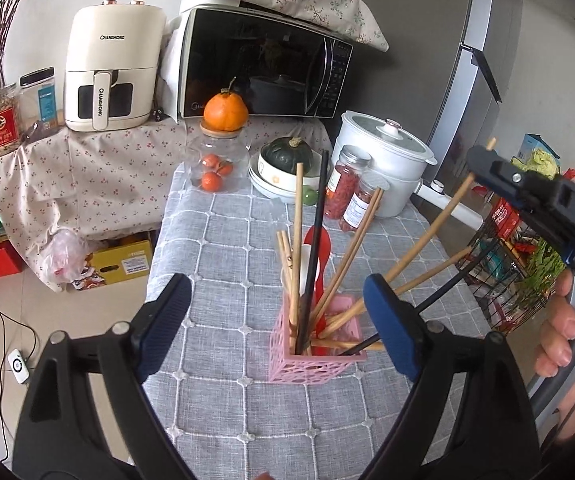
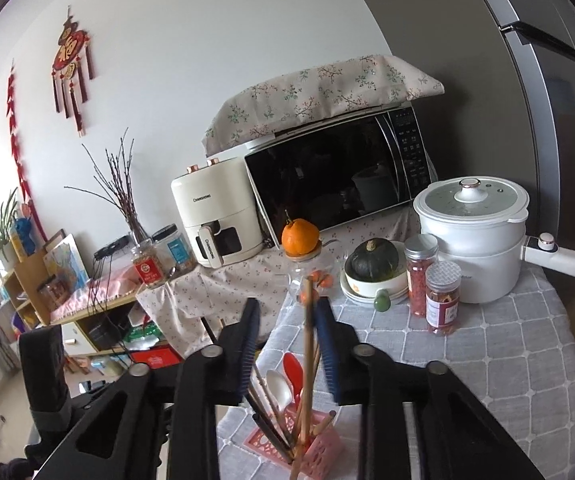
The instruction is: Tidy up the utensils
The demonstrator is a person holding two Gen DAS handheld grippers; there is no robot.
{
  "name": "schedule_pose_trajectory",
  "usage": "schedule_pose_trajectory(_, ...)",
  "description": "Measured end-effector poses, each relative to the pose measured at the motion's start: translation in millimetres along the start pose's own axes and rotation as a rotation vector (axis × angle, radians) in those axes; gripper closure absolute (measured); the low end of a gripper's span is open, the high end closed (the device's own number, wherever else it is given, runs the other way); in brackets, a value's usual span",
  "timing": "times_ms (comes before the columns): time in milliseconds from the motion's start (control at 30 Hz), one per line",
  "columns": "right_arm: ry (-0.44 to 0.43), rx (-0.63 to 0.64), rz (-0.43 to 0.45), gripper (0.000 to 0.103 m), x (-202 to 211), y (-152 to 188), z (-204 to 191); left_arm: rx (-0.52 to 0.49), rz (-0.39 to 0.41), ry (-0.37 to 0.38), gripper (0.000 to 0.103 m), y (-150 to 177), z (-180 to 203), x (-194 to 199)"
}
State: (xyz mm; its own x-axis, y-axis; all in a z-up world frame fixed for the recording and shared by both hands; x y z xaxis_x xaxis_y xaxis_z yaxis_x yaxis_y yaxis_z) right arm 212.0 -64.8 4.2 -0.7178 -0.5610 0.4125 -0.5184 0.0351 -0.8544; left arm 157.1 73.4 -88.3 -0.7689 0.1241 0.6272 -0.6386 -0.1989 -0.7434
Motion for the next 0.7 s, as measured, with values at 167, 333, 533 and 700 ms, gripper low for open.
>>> schedule_pose_trajectory(167, 0.012, 0.002, -0.033, 0.097, -13.7, 6.7, 1.5, 0.003, -0.009, -0.005, 0.015, 0.7, -2.6, -2.7)
schedule_pose_trajectory(333, 0.023, 0.010, -0.051, 0.097, -20.3, 9.6, 3.5, 0.018, -0.019, -0.006, 0.015, 1.0, -6.4, -4.9)
schedule_pose_trajectory(533, 0.042, 0.004, -0.065, 0.098, -25.1, 10.5, 8.8, 0.020, -0.029, -0.006, 0.015, 3.5, -6.5, -6.1)
schedule_pose_trajectory(700, 0.050, 0.016, -0.041, 0.098, -20.9, 6.3, 5.9, 0.021, -0.029, -0.007, 0.015, 3.8, -6.5, -6.0)
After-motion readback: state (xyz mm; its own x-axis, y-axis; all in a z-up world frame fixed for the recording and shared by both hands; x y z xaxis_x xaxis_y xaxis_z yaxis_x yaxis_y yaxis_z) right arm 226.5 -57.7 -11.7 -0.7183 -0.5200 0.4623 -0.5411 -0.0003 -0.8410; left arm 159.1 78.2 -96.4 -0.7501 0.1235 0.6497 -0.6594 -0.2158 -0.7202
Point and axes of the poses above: each gripper's, at about its wrist camera, not at the fingertips, and x roughly against the way its jaws point, z to its right, y to its underside, the point moved 9 cm from there along -x, roughly the way its jaws point, and after that the axes turned 3 degrees about x, right-handed, at the moved point
